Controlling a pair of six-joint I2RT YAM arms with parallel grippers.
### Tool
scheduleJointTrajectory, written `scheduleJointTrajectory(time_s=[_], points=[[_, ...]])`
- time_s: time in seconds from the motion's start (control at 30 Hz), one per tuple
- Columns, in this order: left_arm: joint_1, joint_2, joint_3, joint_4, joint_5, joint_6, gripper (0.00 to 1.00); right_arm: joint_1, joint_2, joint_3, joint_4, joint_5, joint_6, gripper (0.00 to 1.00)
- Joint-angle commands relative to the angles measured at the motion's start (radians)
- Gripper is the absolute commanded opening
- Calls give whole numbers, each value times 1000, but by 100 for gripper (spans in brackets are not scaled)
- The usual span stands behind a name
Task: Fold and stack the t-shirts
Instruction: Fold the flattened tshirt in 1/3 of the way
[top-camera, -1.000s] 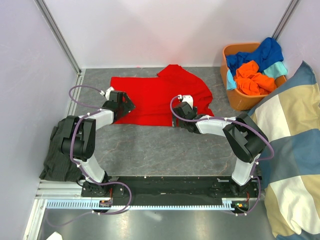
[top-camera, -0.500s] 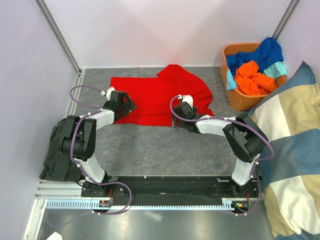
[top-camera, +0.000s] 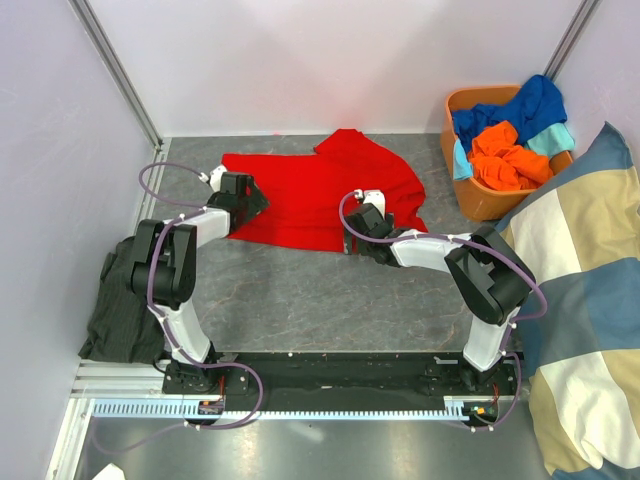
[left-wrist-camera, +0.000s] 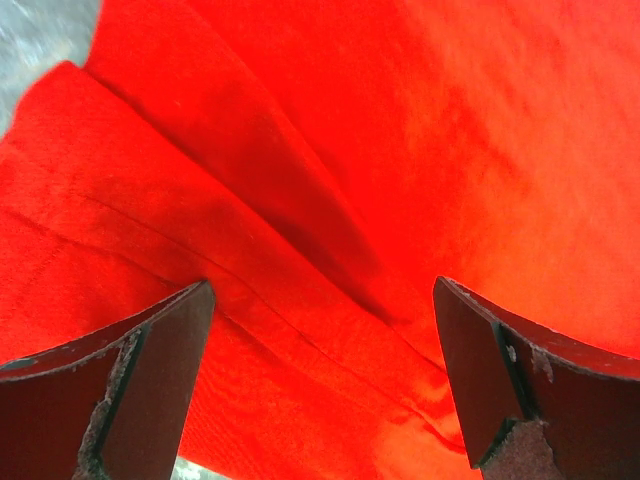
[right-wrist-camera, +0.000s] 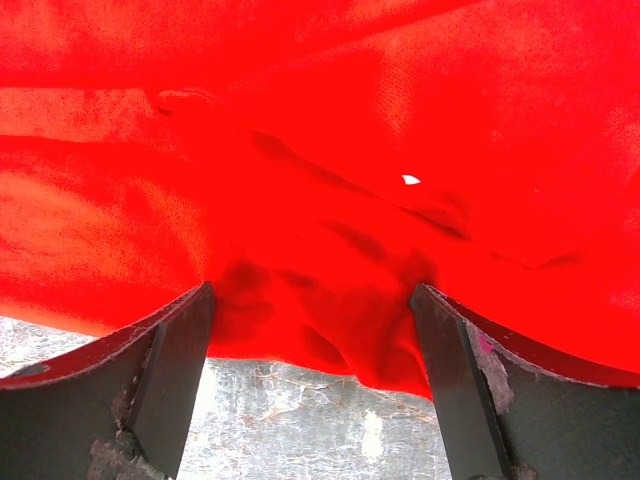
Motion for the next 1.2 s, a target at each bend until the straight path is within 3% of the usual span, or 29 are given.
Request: scheduleJointTrajectory(time_s=[0.0,0.47,1.17], points=[[25,34,50,-3,-52,49,99,-8,116,-75,-241,-98,40,89],[62,55,123,-3,-51,63,99,-6,130,-70,-246,-98,40,89],[93,276,443,-16,0,121,99,-6,148,-55,-258,-102,39,89]])
